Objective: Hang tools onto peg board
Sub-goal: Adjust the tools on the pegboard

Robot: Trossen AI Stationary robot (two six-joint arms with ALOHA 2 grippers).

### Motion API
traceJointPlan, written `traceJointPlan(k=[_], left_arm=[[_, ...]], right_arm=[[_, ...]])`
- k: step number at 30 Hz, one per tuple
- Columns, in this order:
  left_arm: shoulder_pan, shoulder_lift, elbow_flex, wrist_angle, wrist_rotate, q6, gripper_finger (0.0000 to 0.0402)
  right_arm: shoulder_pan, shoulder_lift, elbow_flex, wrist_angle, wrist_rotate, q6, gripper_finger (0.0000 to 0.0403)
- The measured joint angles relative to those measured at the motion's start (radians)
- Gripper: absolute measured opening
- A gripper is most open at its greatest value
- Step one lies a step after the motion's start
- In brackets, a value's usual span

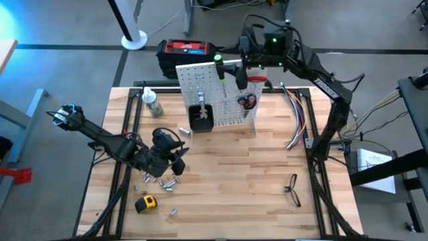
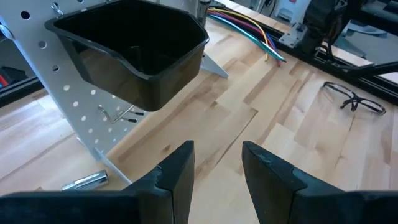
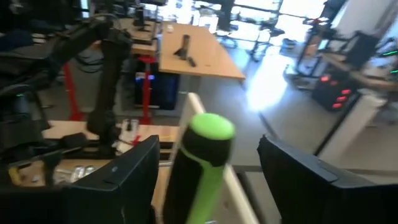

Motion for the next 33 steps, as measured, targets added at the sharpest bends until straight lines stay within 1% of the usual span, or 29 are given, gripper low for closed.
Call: traceJointPlan(k=[4,8,11,16,17,24,27,29,33], left_arm=[[0.0,0.0,0.0,0.0,0.0,0.0,0.0125],[0.0,0.0,0.0,0.0,0.0,0.0,0.0125],[0.0,0.0,0.0,0.0,0.0,0.0,0.0125],[0.0,0.0,0.0,-0.001,0.0,0.0,0.0125],[0.0,0.0,0.0,-0.001,0.0,0.0,0.0125],[0.0,0.0,0.0,-0.002,-0.001,0.0,0.0125],[0.0,0.0,0.0,-0.002,-0.001,0.0,0.0125],[0.0,0.0,0.0,-0.002,0.0,0.0,0.0125],[0.001,0.0,0.0,-0.002,-0.001,0.0,0.0125]], right_arm=[[-0.014,0.015,0.0,-0.001,-0.074,0.017,0.0233],[-0.021,0.016,0.0,0.0,-0.091,0.017,0.0198],[-0.022,0.016,0.0,0.0,-0.091,0.017,0.0165],[-0.021,0.011,0.0,0.003,-0.096,0.018,0.0095],[-0.021,0.009,0.0,0.004,-0.095,0.016,0.0087],[-0.022,-0.021,-0.001,0.0,-0.082,-0.003,0.0089],[-0.021,-0.034,-0.001,-0.02,-0.027,0.013,0.011],[-0.021,-0.036,-0.001,-0.033,-0.004,0.027,0.0116],[-0.022,-0.036,-0.002,-0.04,0.013,0.077,0.0107]])
